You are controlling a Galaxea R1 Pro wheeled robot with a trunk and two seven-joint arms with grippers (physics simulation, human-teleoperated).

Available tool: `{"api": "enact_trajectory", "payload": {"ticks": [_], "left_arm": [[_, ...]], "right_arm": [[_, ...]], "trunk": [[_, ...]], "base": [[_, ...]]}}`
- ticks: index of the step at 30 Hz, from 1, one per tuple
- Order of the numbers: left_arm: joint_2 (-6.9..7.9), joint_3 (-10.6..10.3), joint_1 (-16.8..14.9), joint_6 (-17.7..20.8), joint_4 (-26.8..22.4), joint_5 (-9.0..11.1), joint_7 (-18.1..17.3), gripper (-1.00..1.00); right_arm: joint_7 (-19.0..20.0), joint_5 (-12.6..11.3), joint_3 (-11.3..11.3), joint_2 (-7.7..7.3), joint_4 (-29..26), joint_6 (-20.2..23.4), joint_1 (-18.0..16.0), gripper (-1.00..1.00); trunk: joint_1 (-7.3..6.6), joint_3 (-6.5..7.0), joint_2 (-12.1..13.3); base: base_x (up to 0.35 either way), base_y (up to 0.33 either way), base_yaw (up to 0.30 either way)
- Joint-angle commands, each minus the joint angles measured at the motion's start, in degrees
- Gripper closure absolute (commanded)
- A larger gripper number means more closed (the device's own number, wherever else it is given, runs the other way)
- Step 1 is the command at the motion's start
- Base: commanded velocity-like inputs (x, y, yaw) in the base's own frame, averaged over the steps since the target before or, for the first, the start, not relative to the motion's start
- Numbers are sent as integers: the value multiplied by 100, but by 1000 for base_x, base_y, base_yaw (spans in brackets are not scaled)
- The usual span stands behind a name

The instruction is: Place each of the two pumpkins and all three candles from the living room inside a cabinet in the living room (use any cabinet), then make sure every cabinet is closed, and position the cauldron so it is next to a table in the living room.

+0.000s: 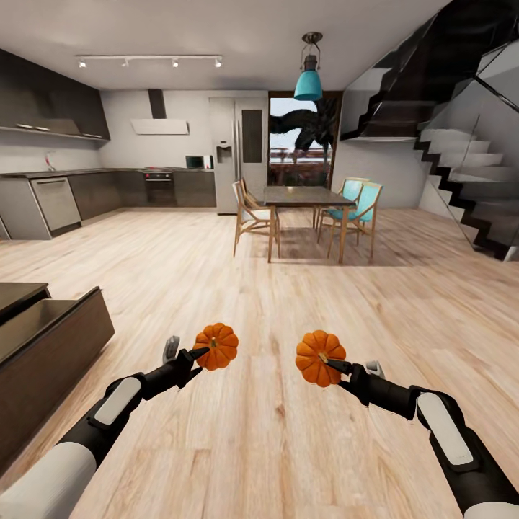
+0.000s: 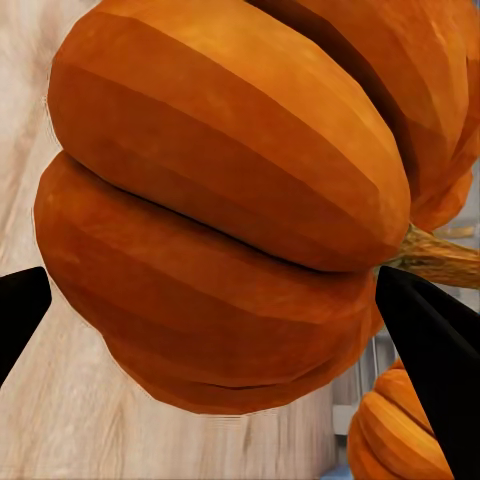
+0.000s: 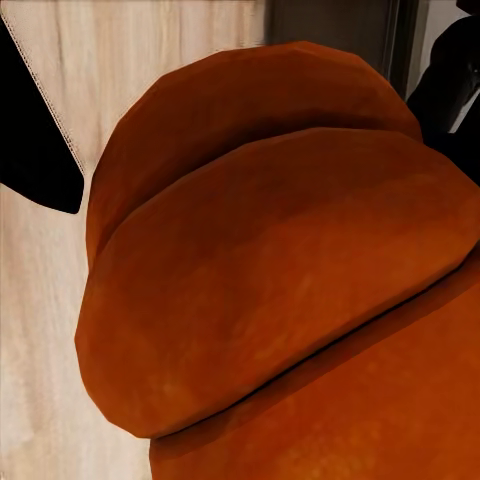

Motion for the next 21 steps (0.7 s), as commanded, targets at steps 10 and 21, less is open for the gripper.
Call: {"api": "enact_trajectory", "payload": {"ticks": [10, 21], "left_arm": [[5, -13, -5, 12, 0, 72, -5, 100], [5, -17, -5, 11, 1, 72, -5, 100]], "right_arm": [[28, -58, -11, 2, -2, 39, -5, 100], [24, -58, -11, 2, -2, 39, -5, 100]], "trunk": [[2, -5, -3], [2, -5, -3]], "base": [[329, -84, 0], [326, -88, 0]]}}
